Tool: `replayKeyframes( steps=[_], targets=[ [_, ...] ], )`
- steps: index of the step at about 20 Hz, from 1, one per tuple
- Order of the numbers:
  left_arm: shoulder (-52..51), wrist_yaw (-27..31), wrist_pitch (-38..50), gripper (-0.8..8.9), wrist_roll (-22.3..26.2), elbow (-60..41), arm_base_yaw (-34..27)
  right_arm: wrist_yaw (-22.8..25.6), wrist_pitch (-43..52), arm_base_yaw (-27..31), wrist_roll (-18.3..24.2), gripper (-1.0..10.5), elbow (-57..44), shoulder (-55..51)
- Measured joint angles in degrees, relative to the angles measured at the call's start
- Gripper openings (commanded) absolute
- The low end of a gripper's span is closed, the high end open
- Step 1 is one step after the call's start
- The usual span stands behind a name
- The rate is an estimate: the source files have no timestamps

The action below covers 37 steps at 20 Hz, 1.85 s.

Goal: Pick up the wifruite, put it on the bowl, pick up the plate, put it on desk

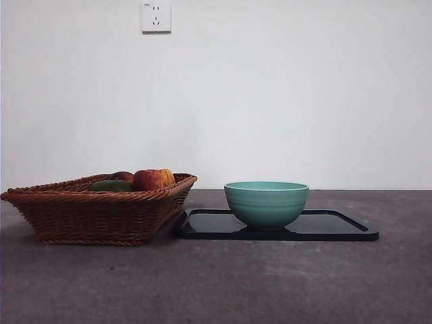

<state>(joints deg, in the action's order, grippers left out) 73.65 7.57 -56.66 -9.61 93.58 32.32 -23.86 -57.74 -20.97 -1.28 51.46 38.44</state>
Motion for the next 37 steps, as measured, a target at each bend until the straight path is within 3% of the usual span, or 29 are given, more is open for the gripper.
replayKeyframes(
  steps=[5,11,17,23,33,36,37],
  targets=[
    [-0.96,0.0,14.23,1.41,-0.22,-20.79,0.0,0.0,0.04,0.0,0.0,2.0,0.0,0.0],
    [-0.11,0.0,31.93,1.41,-0.87,-36.52,-3.8,0.0,0.07,0.02,0.0,2.0,0.0,0.0],
    [6.86,0.02,37.03,1.41,-1.73,-38.14,-7.41,0.0,0.15,0.0,0.0,2.0,0.0,0.0],
    [16.28,0.0,40.98,1.41,-1.86,-38.14,-7.78,0.0,0.13,0.0,0.0,2.0,0.0,0.0],
    [22.38,-1.49,44.98,1.43,-2.75,-38.14,-7.8,0.0,0.15,0.02,0.0,2.0,0.0,0.0],
    [22.95,-1.46,45.72,1.66,-3.65,-38.14,-7.82,0.0,0.15,0.0,-0.04,2.0,0.0,0.0],
    [22.95,-1.46,45.75,2.15,-4.0,-38.14,-7.82,0.0,0.15,0.02,-0.04,2.0,0.0,0.0]
  ],
)
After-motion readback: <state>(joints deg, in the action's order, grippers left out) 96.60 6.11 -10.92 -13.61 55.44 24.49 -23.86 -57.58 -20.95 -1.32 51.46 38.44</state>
